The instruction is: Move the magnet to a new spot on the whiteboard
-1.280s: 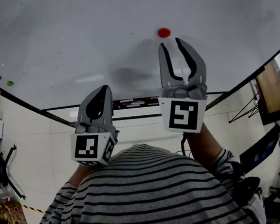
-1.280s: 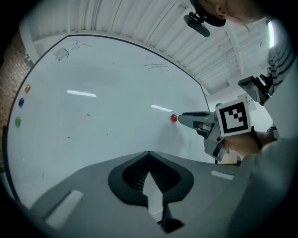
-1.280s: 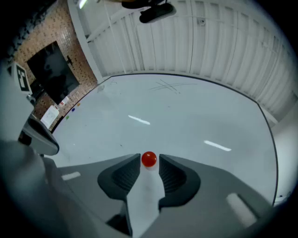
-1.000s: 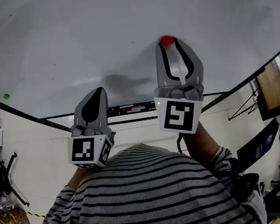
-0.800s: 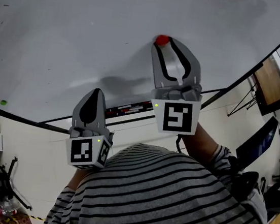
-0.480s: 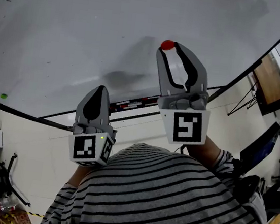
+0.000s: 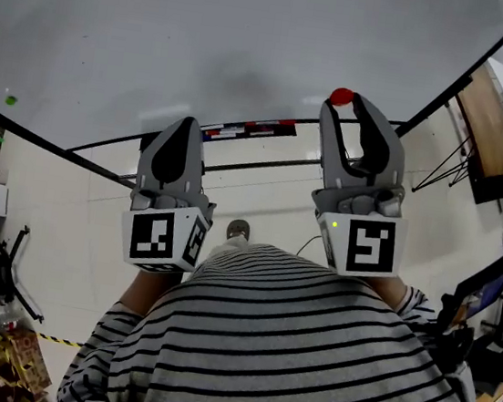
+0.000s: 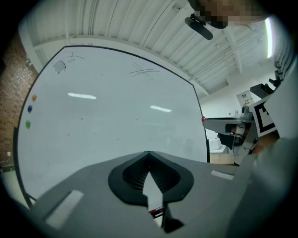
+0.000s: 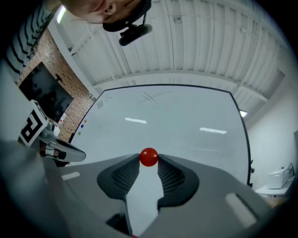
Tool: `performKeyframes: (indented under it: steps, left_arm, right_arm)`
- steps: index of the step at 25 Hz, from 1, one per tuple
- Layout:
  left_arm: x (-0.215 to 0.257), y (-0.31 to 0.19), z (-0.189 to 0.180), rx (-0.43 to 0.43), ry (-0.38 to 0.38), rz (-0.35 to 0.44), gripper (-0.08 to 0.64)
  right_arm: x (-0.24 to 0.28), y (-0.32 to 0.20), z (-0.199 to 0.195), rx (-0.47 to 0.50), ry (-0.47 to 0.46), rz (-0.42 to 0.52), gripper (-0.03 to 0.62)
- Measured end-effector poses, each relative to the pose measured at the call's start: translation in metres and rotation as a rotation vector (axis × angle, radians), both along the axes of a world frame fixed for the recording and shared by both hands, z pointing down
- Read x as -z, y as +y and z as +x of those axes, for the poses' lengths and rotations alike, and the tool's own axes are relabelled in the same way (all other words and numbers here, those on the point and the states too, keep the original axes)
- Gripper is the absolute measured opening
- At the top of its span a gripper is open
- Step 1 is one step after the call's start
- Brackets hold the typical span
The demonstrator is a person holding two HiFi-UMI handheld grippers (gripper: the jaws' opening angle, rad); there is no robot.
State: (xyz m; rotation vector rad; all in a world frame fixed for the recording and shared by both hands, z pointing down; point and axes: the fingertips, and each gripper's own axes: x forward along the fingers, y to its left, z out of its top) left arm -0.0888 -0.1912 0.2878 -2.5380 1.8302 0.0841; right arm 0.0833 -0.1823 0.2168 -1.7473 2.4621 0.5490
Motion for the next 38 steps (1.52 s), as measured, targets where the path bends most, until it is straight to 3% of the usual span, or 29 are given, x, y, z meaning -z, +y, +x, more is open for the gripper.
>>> performKeyframes:
  steps: [5, 10, 16, 29, 38]
  left_arm:
    - [-0.001, 0.051, 0.022, 0.016, 0.005, 0.007, 0.015]
    - [-0.009, 0.095, 0.037, 0.015, -0.054, 0.008, 0.015]
    - [-0.013, 0.116, 0.04, 0.026, -0.039, 0.022, 0.015]
    - [-0.022, 0.087, 0.027, 0.066, -0.013, -0.007, 0.015]
    - [-0.011, 0.016, -0.018, 0.067, 0.008, 0.012, 0.015]
  right_arm:
    - [-0.019, 0.044, 0.02, 0.037, -0.032, -0.062, 0.123]
    - [-0.033, 0.076, 0.028, 0.06, -0.027, -0.094, 0.123]
    - [-0.035, 0.095, 0.029, 0.07, -0.031, -0.089, 0.123]
    - [-0.027, 0.062, 0.016, 0.076, 0.009, -0.064, 0.123]
    - [0.039, -0.023, -0.018, 0.022, 0.083, 0.119, 0.124]
